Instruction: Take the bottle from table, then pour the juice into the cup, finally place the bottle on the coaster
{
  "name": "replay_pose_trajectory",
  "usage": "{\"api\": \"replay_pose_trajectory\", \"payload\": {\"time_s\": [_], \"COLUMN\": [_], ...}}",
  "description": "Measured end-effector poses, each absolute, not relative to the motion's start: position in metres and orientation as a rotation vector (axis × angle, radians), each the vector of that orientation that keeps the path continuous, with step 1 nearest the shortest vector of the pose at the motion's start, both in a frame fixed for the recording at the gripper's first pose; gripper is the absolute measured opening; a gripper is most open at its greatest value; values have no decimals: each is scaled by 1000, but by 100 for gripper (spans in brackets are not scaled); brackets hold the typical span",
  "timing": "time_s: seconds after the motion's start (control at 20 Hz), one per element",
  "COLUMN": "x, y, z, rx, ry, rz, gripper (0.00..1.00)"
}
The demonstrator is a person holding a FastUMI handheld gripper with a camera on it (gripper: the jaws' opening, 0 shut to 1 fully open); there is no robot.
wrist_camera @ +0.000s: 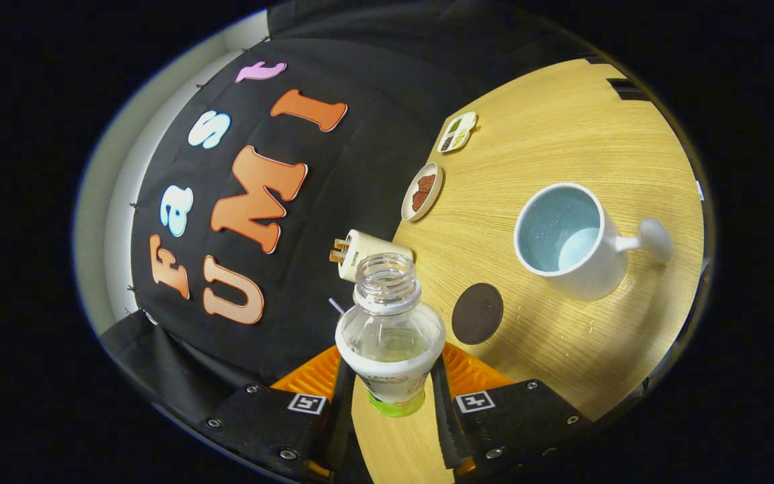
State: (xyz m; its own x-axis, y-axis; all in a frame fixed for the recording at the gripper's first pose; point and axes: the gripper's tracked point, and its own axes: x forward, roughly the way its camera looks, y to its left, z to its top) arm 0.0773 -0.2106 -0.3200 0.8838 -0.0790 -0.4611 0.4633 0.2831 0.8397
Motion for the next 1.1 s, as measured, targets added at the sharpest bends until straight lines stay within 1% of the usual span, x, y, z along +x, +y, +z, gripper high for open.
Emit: {"api": "replay_pose_trajectory", "payload": {"time_s": [0.5,1.1], "x": [77,83], "y": [-238,-245], "z": [-324,-317], "rx": [1387,1582], "ry": [306,242], "rz": [-423,-433], "gripper": [55,55]}}
